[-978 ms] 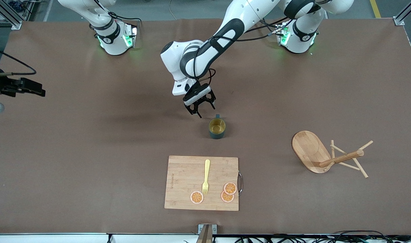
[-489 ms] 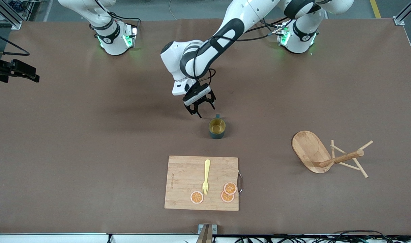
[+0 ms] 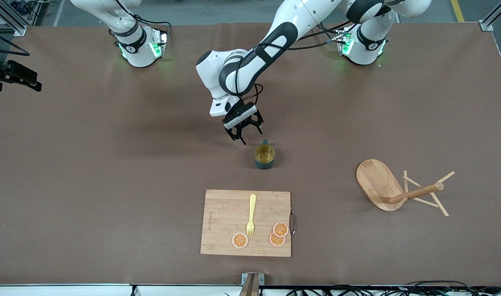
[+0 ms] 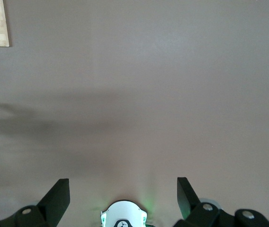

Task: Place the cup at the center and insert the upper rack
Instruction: 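Position the open left gripper above the teal mug rim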

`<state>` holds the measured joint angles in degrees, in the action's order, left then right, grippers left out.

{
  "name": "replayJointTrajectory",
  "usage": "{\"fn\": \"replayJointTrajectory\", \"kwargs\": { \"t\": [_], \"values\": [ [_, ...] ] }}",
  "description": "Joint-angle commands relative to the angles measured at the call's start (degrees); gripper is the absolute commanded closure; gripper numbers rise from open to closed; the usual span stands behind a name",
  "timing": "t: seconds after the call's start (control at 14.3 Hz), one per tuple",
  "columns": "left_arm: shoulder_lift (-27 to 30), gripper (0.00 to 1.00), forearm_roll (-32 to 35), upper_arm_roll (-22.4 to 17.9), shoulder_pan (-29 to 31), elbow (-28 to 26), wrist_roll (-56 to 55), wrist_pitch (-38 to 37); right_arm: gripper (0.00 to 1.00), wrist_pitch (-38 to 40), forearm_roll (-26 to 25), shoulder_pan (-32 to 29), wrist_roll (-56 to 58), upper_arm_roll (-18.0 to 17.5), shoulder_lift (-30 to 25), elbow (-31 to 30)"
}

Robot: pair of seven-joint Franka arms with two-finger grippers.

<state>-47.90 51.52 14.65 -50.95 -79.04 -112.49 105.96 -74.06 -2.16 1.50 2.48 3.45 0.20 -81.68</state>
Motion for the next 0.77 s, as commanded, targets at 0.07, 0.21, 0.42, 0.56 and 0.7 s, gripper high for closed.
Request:
{"fn": "replayJointTrajectory", "kwargs": {
  "t": [0.07,0.21,0.42,0.56,0.7],
  "values": [
    [0.7,0.24,2.27,-0.24,-0.03,-1.64,0.43,0.04,0.0,-0.47,-1.27,-0.01,-0.45,-0.55,-1.52,-1.91],
    [1.48,0.21,2.71,-0.33,0.15,-2.86,0.43,0.12,0.0,-0.64,-1.27,-0.1,-0.45,-0.55,-1.43,-1.91],
    [3.76,0.2,5.61,-0.24,0.58,-7.51,0.34,2.65,0.0,-0.82,-1.27,-0.1,-0.37,-0.55,-1.35,-1.91],
    [8.32,0.19,6.57,-0.24,2.77,-14.09,0.43,8.62,0.0,-0.82,-1.27,-0.1,-0.37,-0.55,-1.34,-1.91],
    [11.41,0.19,8.42,-0.24,3.22,-18.5,0.34,11.98,0.0,-0.82,-1.27,-0.19,-0.37,-0.55,-1.34,-1.91]
  ]
}}
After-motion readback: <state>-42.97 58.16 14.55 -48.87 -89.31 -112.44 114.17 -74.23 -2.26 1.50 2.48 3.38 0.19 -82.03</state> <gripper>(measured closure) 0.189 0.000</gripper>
